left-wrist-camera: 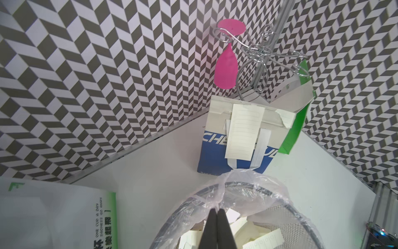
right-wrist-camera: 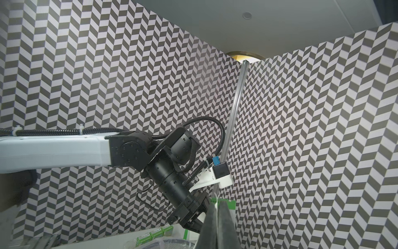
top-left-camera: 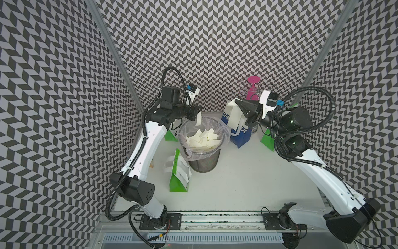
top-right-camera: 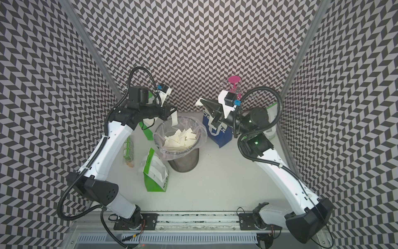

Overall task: Shred takeout receipts and throw away
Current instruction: Place the takeout receipt in the trash bin, then shred the takeout receipt.

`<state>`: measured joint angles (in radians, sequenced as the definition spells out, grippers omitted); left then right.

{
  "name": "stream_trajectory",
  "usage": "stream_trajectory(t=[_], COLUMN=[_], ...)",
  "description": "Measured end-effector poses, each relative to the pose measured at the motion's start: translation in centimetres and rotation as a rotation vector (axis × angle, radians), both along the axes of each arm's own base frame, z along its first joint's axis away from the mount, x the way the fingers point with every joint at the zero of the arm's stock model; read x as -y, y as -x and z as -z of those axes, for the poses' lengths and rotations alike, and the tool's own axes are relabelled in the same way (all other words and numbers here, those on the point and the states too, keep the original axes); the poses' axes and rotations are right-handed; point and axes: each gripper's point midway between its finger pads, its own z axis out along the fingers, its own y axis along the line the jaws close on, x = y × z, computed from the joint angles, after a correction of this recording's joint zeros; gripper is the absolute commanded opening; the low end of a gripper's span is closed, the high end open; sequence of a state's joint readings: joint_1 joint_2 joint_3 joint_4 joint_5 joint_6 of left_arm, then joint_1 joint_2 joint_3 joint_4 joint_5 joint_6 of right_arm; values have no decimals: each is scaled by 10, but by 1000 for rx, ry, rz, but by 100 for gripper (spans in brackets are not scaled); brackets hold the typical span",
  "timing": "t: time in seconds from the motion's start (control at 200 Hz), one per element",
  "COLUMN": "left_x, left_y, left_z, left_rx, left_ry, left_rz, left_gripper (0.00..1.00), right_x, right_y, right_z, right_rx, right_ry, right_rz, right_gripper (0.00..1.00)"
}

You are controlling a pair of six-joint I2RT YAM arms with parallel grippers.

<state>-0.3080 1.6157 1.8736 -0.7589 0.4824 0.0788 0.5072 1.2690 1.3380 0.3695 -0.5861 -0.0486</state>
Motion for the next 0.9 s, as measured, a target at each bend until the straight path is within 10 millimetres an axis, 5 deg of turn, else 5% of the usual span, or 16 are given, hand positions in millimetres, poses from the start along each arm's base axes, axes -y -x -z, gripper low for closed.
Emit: stream_trajectory(t=[0.13,0.32,0.581,0.696,0.896], left_x=[9,18,36,48,65], left_y=[8,44,101,105,103], left_z=[-3,-13,-70,-72,-59], left_rx=[23,119,386,398,344], left_ry=[12,59,192,225,253], left_rz=[78,222,464,535,603], left_gripper=[61,80,79,72,45], right_x=[-14,-29,-39,-43,-44], right_y=[-14,-24,-19,-15,-9], right_z=[22,50,58,55,47], right_rx=[-103,-254,-390,-414,-436], right_ry=[16,15,-67,-96,-145], right_rz=[-61,-145,-263,-300,-341], right_gripper=[0,0,0,0,0])
